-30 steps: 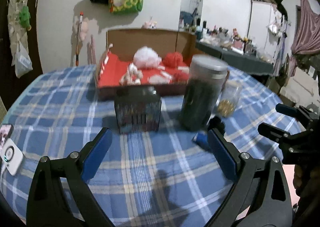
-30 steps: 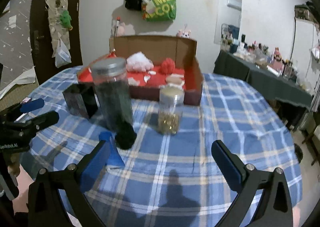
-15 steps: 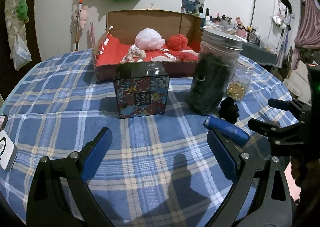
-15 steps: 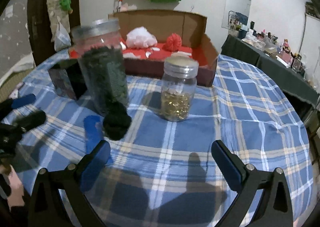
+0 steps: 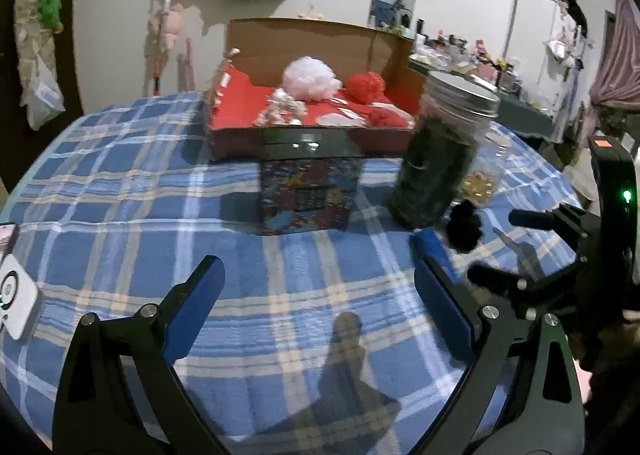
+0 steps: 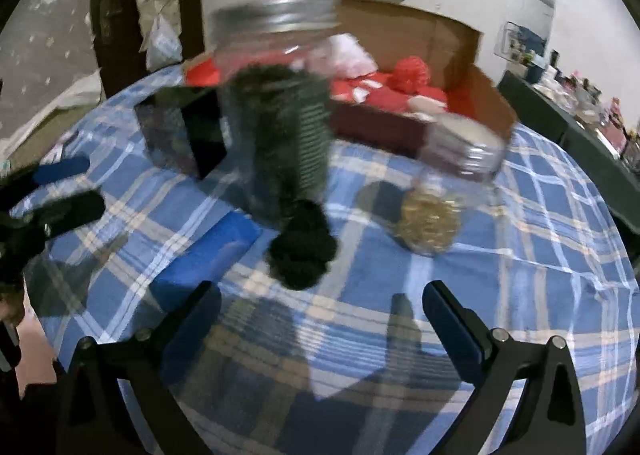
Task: Organize soft objects
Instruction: 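Grasp the black pom-pom with the right gripper while the left grasps the blue roll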
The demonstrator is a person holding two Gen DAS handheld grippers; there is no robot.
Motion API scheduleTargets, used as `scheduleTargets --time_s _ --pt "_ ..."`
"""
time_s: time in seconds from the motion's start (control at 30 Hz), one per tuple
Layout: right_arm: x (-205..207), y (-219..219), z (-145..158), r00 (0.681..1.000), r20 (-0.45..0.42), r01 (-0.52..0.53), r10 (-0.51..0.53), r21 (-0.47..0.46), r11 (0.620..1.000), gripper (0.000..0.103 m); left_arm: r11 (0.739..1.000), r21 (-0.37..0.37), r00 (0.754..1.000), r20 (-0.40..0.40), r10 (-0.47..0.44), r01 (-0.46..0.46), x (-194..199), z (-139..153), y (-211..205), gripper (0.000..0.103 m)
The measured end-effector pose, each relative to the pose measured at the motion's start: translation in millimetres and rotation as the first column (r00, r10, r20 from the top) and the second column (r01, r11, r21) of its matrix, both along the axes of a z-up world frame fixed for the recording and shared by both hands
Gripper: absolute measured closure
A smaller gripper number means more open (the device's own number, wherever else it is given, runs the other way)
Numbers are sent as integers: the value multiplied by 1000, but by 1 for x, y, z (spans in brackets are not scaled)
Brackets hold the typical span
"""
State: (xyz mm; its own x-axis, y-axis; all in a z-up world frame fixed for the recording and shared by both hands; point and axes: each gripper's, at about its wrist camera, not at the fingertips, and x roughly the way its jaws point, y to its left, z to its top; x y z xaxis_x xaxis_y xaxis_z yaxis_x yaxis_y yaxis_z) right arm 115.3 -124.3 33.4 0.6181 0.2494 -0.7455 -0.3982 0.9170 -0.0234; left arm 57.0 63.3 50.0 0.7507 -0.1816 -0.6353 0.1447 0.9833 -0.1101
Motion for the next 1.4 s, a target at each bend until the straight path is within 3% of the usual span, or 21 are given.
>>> scheduleTargets --time_s 0.17,0.43,0.5,0.53,0.57,0.6,0.67,0.7,0.73,0.77,1.07,1.4 --pt "0 -31 5 1000 4 25 -26 48 999 0 996 -35 995 -43 -87 86 7 -3 -20 6" --pt "16 -32 4 993 -44 -101 108 135 986 10 980 -4 973 -117 -197 198 24 -19 -66 7" --pt "22 -25 2 988 -57 -137 146 144 980 14 979 13 971 -131 -199 202 27 -22 -70 16" --pt "24 -22 0 985 -63 -147 158 144 978 19 978 15 970 -132 -202 206 28 -23 -71 34" --pt "28 -17 -2 982 -74 -163 175 147 976 27 977 18 969 -133 -208 212 29 -24 -72 44" --pt "30 -13 -4 978 -89 -173 188 152 973 31 976 22 968 -136 -212 217 31 -25 -73 46" --pt "33 -10 -4 975 -92 -187 203 157 970 43 970 13 959 -150 -239 243 33 -28 -75 72" --pt "33 -8 -2 972 -87 -202 218 169 965 48 966 8 957 -139 -255 259 32 -28 -76 75" --pt "33 -6 -1 969 -86 -212 230 181 960 65 958 -6 948 -138 -285 287 32 -28 -77 76" --pt "34 -5 -1 967 -91 -218 238 191 957 71 951 -26 941 -139 -308 307 32 -28 -77 77" --pt "7 -23 19 989 -20 -139 147 232 963 73 948 -35 942 -103 -318 316 24 -12 -67 80" --pt "0 -37 -1 997 -66 -34 48 192 981 73 972 24 968 -100 -232 235 21 -15 -38 80"
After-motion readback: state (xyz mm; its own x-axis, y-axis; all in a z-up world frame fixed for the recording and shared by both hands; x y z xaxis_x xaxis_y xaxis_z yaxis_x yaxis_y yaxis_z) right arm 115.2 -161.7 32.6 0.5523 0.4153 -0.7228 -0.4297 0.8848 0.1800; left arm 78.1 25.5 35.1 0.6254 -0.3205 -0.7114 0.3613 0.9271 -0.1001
